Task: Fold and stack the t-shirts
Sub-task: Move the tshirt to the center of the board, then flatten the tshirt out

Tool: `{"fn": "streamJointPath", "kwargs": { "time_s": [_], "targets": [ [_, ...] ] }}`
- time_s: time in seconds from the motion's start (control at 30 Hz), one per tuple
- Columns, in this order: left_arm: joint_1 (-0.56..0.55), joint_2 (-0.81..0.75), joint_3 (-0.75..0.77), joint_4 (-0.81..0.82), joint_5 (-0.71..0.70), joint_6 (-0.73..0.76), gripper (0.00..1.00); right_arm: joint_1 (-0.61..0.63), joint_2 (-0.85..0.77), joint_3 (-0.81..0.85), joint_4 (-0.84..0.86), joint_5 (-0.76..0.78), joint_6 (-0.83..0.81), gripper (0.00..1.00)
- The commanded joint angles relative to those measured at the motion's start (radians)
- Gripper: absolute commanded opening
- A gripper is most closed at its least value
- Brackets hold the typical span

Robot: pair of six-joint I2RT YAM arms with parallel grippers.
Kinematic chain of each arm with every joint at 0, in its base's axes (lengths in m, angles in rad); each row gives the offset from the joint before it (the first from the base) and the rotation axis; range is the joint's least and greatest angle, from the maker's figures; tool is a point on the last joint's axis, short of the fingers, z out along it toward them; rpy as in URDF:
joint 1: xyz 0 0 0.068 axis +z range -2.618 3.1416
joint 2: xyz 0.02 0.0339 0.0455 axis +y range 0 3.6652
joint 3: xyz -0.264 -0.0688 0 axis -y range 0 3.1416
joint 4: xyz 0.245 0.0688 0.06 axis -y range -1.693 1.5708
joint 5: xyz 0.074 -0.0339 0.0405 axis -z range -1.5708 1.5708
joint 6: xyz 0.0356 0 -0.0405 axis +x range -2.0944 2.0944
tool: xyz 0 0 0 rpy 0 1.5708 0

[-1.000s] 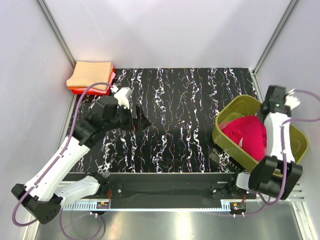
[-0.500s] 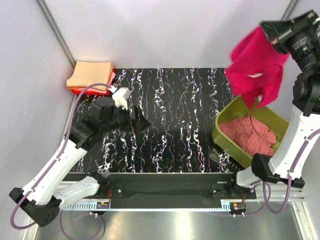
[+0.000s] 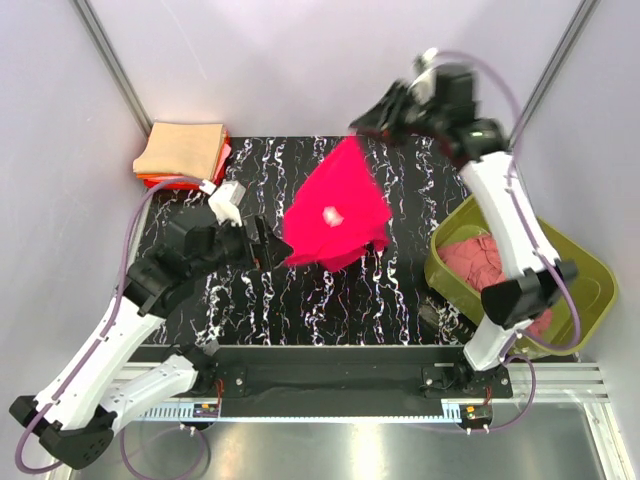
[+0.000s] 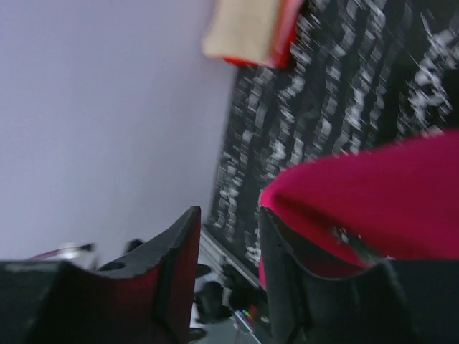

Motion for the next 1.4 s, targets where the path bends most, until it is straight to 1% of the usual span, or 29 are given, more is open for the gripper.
{"fn": "streamJointPath", "kwargs": {
  "time_s": [0.0,0.03,0.07,0.1,0.17,0.2,0.23,0.33,0.37,0.43,0.47,0.5,0.6,0.63,0.67,0.73,0.77,0.8,0.87,0.9,0.93,1.07,1.17,1.2,1.23,1.27,1.33,1.37],
  "targets": [
    [0.011,-0.003,-0.063,0.011,-0.066,-0.044,0.99,0.047,0.036,-0.150,0.006,0.091,-0.096,0.48],
    [0.016,0.002,-0.090,0.008,-0.080,-0.049,0.99,0.047,0.049,-0.162,-0.019,0.110,-0.114,0.55],
    [0.022,0.006,-0.101,0.005,-0.089,-0.056,0.99,0.048,0.070,-0.169,-0.051,0.140,-0.140,0.55],
    [0.024,0.011,-0.112,0.000,-0.095,-0.056,0.99,0.047,0.075,-0.181,-0.107,0.215,-0.183,0.56],
    [0.024,0.037,-0.135,0.003,-0.101,-0.046,0.99,0.047,0.070,-0.195,-0.143,0.281,-0.229,0.56],
    [0.024,0.054,-0.140,0.016,-0.103,-0.039,0.99,0.047,0.064,-0.210,-0.167,0.338,-0.264,0.56],
    [0.024,0.075,-0.146,0.025,-0.111,-0.036,0.99,0.047,0.043,-0.219,-0.174,0.358,-0.280,0.56],
    [0.020,0.208,-0.123,0.045,-0.094,-0.032,0.97,0.048,-0.018,-0.268,-0.183,0.409,-0.339,0.57],
    [0.017,0.283,-0.115,0.051,-0.088,-0.036,0.92,0.047,-0.034,-0.308,-0.172,0.450,-0.352,0.57],
    [0.005,0.350,-0.095,0.089,-0.074,-0.056,0.89,0.047,-0.054,-0.348,-0.157,0.505,-0.386,0.56],
    [-0.001,0.408,-0.092,0.112,-0.059,-0.061,0.88,0.044,-0.049,-0.369,-0.155,0.574,-0.390,0.55],
    [-0.010,0.435,-0.079,0.162,-0.018,-0.064,0.87,0.042,-0.040,-0.371,-0.159,0.596,-0.395,0.54],
    [-0.070,0.543,-0.028,0.215,-0.006,-0.053,0.84,0.036,0.007,-0.357,-0.159,0.601,-0.383,0.52],
    [-0.111,0.570,0.016,0.217,-0.050,-0.029,0.83,0.036,0.029,-0.350,-0.162,0.593,-0.384,0.52],
    [-0.127,0.628,0.039,0.214,-0.074,-0.017,0.83,0.036,0.035,-0.336,-0.163,0.584,-0.395,0.52],
    [-0.163,0.685,0.104,0.218,-0.107,0.011,0.82,0.036,0.041,-0.331,-0.162,0.591,-0.401,0.52],
    [-0.171,0.745,0.125,0.217,-0.115,0.017,0.81,0.034,0.041,-0.334,-0.160,0.602,-0.404,0.52],
    [-0.179,0.774,0.170,0.217,-0.120,0.022,0.80,0.034,0.041,-0.337,-0.160,0.610,-0.407,0.52],
    [-0.199,0.850,0.207,0.217,-0.135,0.028,0.79,0.019,0.030,-0.353,-0.160,0.614,-0.404,0.52],
    [-0.202,0.874,0.233,0.214,-0.176,0.030,0.78,0.013,0.026,-0.357,-0.157,0.614,-0.399,0.51],
    [-0.207,0.920,0.241,0.212,-0.190,0.030,0.78,-0.002,0.011,-0.366,-0.155,0.608,-0.398,0.51],
    [-0.207,1.023,0.259,0.206,-0.246,0.034,0.79,-0.030,-0.029,-0.414,-0.126,0.585,-0.393,0.51],
    [-0.208,1.081,0.276,0.206,-0.264,0.043,0.74,-0.036,-0.051,-0.428,-0.113,0.575,-0.395,0.52],
    [-0.207,1.091,0.280,0.204,-0.276,0.046,0.71,-0.036,-0.052,-0.428,-0.113,0.570,-0.393,0.52],
    [-0.207,1.097,0.277,0.203,-0.282,0.051,0.61,-0.036,-0.054,-0.426,-0.113,0.558,-0.393,0.52],
    [-0.205,1.095,0.277,0.200,-0.284,0.056,0.54,-0.038,-0.056,-0.426,-0.113,0.549,-0.395,0.52],
    [-0.207,1.083,0.268,0.200,-0.263,0.078,0.27,-0.036,-0.057,-0.429,-0.111,0.541,-0.402,0.52],
    [-0.207,1.079,0.265,0.189,-0.258,0.085,0.00,-0.036,-0.059,-0.436,-0.113,0.507,-0.407,0.52]
  ]
}}
